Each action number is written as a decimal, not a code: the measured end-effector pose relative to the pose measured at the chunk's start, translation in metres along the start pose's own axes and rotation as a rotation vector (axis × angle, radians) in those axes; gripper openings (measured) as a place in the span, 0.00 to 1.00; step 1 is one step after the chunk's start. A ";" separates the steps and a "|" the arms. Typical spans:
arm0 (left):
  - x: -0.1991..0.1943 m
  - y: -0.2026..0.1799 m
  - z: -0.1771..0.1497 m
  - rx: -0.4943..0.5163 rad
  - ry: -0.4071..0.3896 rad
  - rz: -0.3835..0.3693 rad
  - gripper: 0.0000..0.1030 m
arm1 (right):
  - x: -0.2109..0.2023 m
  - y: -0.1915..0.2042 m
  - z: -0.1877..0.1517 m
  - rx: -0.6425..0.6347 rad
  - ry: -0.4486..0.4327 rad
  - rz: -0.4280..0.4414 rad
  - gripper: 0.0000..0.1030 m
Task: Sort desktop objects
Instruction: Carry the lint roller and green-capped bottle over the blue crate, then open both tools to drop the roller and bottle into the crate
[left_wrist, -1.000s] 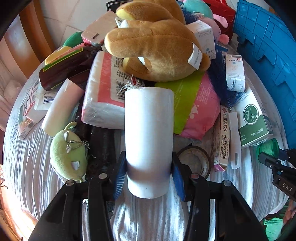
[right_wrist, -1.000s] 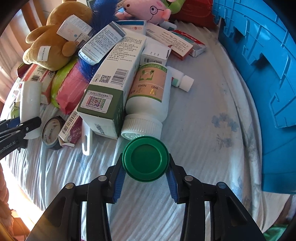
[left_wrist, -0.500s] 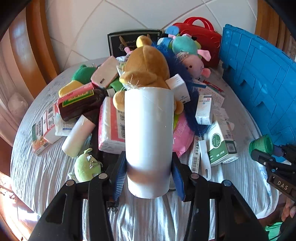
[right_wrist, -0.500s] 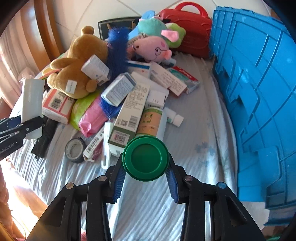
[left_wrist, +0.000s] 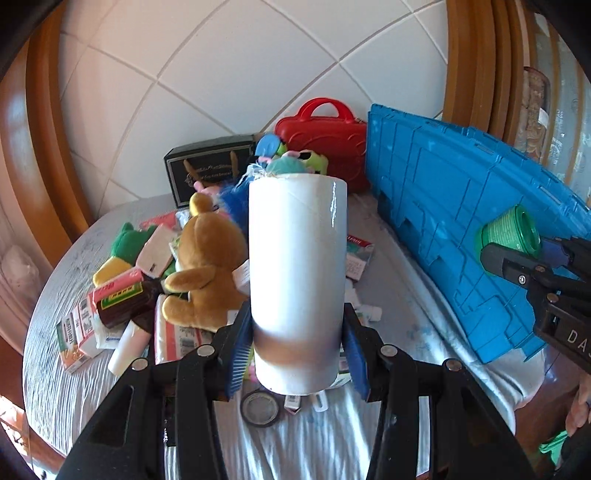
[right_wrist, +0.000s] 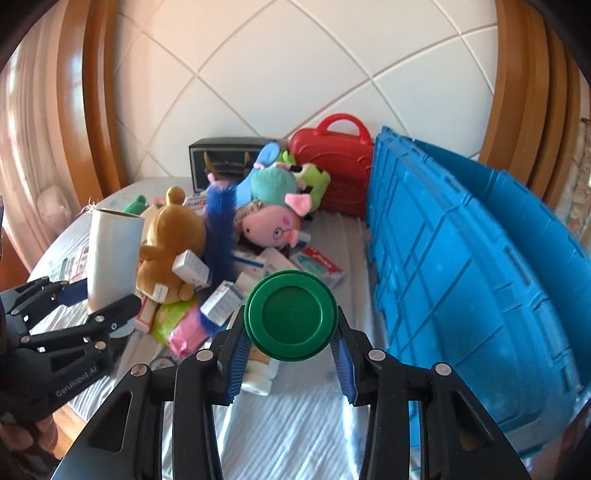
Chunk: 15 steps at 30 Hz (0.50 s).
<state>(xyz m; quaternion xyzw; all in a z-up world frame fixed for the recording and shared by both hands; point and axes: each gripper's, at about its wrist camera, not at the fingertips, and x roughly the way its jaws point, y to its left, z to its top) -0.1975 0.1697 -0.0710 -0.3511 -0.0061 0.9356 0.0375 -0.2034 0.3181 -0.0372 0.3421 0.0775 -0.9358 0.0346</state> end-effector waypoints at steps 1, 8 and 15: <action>-0.003 -0.008 0.006 0.007 -0.011 -0.009 0.44 | -0.008 -0.006 0.004 0.007 -0.019 -0.006 0.39; -0.020 -0.072 0.046 0.059 -0.093 -0.085 0.44 | -0.059 -0.059 0.023 0.051 -0.141 -0.082 0.39; -0.035 -0.155 0.086 0.126 -0.173 -0.154 0.44 | -0.096 -0.134 0.035 0.100 -0.217 -0.176 0.39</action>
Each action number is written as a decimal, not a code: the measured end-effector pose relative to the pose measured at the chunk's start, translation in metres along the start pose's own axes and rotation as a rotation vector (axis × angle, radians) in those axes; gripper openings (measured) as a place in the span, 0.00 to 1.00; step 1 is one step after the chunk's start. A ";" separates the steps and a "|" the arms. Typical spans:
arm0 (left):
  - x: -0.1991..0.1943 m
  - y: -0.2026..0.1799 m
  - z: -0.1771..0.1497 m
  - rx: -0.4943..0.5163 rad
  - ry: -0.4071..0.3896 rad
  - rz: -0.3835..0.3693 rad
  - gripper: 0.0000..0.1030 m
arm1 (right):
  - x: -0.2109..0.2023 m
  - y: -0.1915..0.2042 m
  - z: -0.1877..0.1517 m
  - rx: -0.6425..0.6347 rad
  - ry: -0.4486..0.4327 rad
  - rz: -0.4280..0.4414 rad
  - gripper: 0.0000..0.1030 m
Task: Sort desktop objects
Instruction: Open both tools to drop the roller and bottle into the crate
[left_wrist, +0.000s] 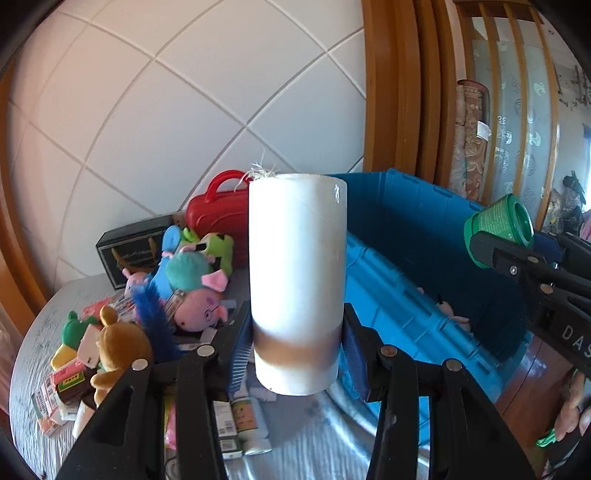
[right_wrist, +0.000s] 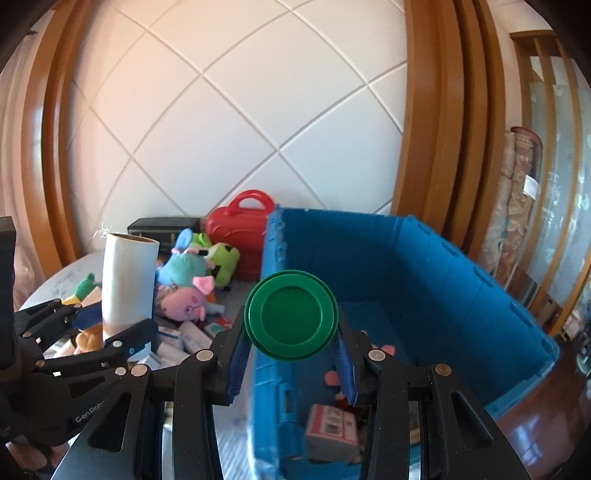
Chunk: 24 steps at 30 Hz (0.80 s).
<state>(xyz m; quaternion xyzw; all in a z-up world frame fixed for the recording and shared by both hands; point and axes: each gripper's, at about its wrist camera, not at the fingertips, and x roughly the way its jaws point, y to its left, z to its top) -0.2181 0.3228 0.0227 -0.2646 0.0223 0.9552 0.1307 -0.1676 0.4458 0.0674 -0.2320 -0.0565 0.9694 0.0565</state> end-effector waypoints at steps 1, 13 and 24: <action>0.002 -0.013 0.007 0.011 -0.006 -0.006 0.44 | 0.001 -0.014 0.003 0.004 -0.004 -0.016 0.39; 0.065 -0.137 0.044 0.067 0.119 -0.084 0.44 | 0.032 -0.139 -0.004 0.040 0.075 -0.130 0.39; 0.111 -0.169 0.036 0.070 0.331 -0.025 0.44 | 0.084 -0.182 -0.026 0.013 0.233 -0.120 0.39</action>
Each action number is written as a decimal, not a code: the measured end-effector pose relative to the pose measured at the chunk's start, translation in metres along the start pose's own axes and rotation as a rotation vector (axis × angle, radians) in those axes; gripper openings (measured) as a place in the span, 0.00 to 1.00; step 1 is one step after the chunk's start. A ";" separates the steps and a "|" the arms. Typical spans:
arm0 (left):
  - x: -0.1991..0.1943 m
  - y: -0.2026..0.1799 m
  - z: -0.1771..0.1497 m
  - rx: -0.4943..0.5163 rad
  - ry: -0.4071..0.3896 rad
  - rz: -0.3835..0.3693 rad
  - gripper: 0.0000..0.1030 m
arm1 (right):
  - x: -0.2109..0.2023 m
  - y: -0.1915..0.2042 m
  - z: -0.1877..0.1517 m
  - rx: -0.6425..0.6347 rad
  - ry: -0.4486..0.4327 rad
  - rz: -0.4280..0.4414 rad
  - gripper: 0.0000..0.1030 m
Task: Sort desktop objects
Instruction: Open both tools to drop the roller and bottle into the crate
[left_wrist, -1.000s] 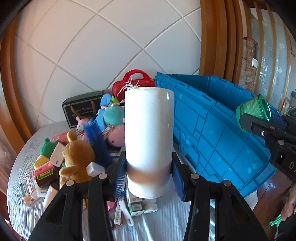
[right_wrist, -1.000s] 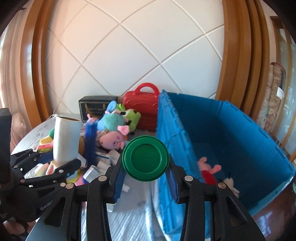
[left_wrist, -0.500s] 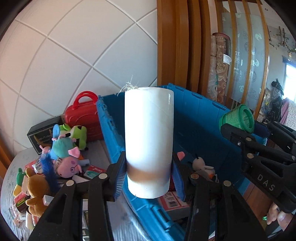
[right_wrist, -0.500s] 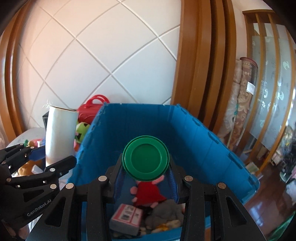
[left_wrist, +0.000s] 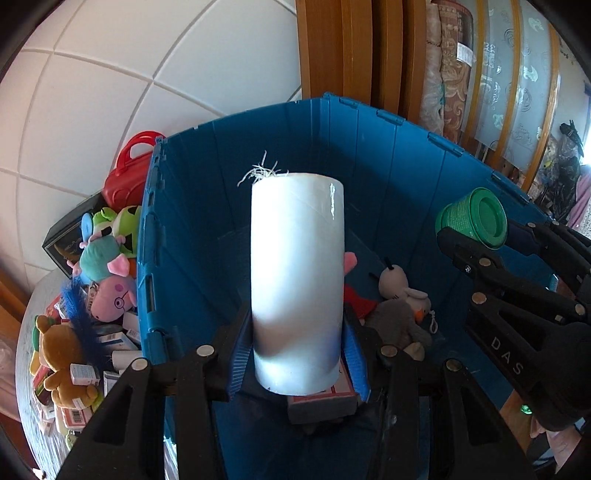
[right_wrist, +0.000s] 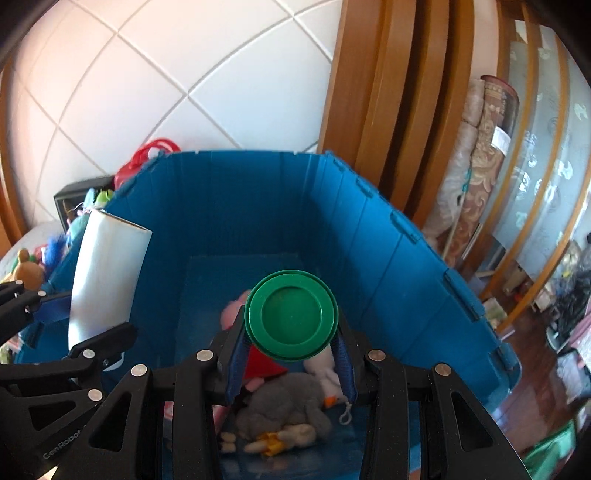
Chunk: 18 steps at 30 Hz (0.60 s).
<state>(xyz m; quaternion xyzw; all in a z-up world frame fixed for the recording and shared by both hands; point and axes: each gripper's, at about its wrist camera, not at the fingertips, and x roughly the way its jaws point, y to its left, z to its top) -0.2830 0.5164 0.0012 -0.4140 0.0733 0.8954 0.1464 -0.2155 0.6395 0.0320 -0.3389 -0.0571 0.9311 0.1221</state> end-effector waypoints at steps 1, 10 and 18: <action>0.000 0.000 0.000 -0.007 0.007 0.000 0.44 | 0.002 0.001 -0.001 -0.004 0.011 0.002 0.39; -0.006 0.000 -0.002 -0.024 0.009 0.035 0.74 | 0.015 -0.003 -0.005 -0.025 0.041 0.029 0.39; -0.020 0.012 -0.006 -0.039 -0.030 0.046 0.76 | 0.011 0.001 -0.004 -0.010 0.031 0.051 0.59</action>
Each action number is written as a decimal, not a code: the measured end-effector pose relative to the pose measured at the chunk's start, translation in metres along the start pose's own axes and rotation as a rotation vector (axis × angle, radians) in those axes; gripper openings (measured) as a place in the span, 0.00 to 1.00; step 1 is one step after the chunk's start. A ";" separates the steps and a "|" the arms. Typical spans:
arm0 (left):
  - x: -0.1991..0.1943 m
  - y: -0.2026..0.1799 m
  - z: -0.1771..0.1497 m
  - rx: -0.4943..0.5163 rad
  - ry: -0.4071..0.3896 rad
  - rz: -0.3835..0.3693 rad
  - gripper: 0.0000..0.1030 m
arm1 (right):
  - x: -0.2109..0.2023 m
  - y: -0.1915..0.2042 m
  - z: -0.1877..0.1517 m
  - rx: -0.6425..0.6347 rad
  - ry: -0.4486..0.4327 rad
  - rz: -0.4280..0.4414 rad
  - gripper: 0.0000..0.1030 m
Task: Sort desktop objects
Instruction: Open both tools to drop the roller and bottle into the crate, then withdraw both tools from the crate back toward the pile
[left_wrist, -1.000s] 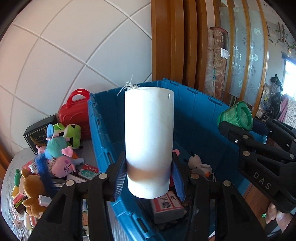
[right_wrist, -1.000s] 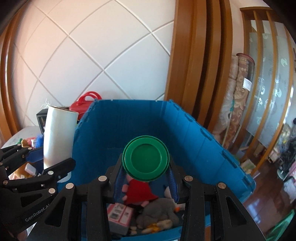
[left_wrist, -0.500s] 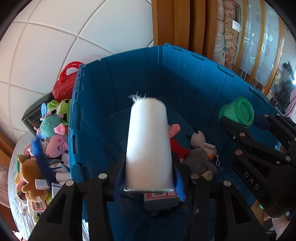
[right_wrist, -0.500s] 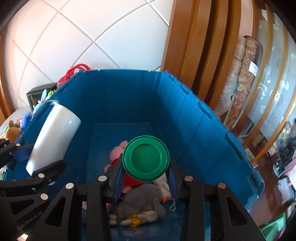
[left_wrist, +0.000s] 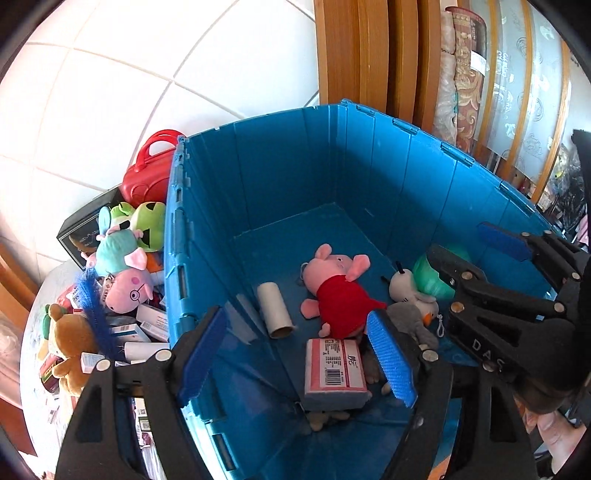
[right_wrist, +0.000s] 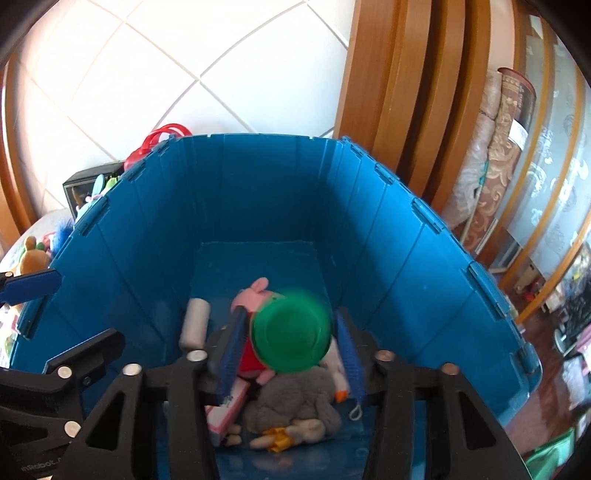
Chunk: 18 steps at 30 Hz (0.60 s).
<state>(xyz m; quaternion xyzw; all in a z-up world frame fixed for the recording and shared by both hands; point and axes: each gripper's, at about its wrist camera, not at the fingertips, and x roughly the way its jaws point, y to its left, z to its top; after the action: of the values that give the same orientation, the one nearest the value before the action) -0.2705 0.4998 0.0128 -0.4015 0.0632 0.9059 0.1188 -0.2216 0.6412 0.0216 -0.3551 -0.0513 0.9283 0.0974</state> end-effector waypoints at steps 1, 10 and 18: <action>-0.001 0.003 0.000 -0.006 -0.001 -0.001 0.76 | -0.002 0.000 0.000 0.005 -0.006 -0.001 0.63; -0.015 0.014 -0.007 -0.024 -0.022 -0.027 0.76 | -0.023 -0.002 -0.002 0.023 -0.044 -0.025 1.00; -0.048 0.031 -0.018 -0.047 -0.112 -0.046 0.76 | -0.061 0.002 -0.006 0.021 -0.110 -0.039 1.00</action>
<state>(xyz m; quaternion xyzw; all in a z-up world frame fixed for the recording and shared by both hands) -0.2344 0.4586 0.0374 -0.3541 0.0261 0.9253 0.1333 -0.1730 0.6257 0.0561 -0.3015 -0.0535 0.9448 0.1163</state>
